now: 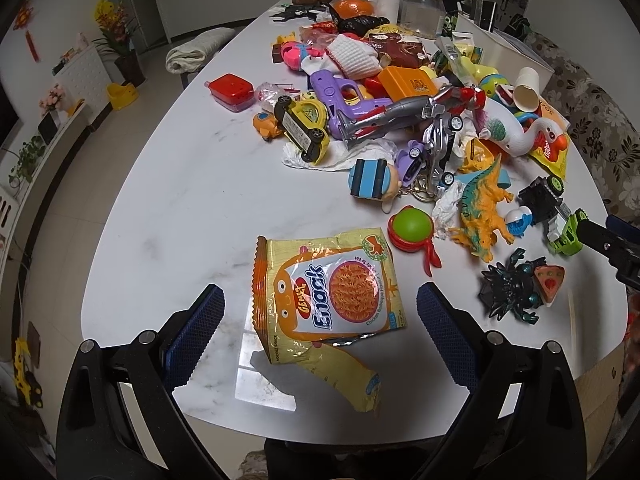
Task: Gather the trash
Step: 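Grasp the Enaak snack bag with the left tool while the right tool grasps the green toy truck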
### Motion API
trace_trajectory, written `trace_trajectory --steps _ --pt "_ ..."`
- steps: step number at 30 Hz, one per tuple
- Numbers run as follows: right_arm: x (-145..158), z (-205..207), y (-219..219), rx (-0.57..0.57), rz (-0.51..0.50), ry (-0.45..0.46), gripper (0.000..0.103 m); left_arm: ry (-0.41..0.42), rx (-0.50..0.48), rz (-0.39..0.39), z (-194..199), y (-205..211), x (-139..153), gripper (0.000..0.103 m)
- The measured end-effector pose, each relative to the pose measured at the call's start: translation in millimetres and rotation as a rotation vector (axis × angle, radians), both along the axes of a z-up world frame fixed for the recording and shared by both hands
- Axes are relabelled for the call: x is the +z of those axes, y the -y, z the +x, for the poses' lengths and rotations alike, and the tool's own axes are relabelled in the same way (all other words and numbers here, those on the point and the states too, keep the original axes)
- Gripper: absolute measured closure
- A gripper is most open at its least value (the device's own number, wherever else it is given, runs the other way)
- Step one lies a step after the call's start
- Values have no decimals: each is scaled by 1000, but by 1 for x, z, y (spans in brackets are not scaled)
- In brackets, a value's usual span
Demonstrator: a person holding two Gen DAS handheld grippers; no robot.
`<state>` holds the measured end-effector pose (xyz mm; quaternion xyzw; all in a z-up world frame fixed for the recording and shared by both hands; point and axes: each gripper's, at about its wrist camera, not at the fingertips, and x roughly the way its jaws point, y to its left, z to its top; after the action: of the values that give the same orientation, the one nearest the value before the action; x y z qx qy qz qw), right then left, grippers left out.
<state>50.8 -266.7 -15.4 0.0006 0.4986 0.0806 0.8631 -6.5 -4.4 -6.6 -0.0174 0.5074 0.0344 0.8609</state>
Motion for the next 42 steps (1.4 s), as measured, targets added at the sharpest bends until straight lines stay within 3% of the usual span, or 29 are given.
trace_trajectory --steps 8,9,11,13,17,21,24,27,30,31,32,33,34,36,39,42 --pt "-47 44 6 66 35 -124 6 7 -11 -11 -12 0 -3 8" --pt "-55 54 7 69 38 -159 17 7 -13 -9 -13 0 -3 8" --pt "-56 59 2 107 -4 -134 42 13 -16 -3 -16 -2 -2 8" --pt "-56 61 -6 153 -78 -140 50 26 -19 -7 -19 -5 -1 8" --pt "-54 54 -9 188 -78 -140 51 46 -38 -42 -23 -12 -6 8" --pt "-34 35 -2 180 2 -108 51 19 -73 -40 -14 -7 -26 8" --pt "-15 14 11 172 54 -89 51 -4 -95 6 2 5 -45 8" --pt "-3 -5 19 159 69 -90 51 -7 -51 73 26 7 -64 8" --pt "3 -24 26 129 101 -107 51 50 -42 4 39 0 -69 10" --pt "3 -29 26 127 98 -106 51 53 -56 5 41 1 -69 12" --pt "3 -33 23 129 93 -106 51 60 -76 6 43 2 -67 25" --pt "2 -40 20 131 90 -106 51 69 -88 7 43 3 -65 48" --pt "3 -45 18 131 89 -105 51 77 -121 5 42 6 -62 56" --pt "0 -50 12 129 96 -110 51 76 -168 18 41 12 -59 87" --pt "-2 -58 0 133 112 -106 51 83 -173 -55 33 9 -48 99" --pt "5 -63 -9 150 124 -76 51 116 -186 -101 17 6 -29 99"
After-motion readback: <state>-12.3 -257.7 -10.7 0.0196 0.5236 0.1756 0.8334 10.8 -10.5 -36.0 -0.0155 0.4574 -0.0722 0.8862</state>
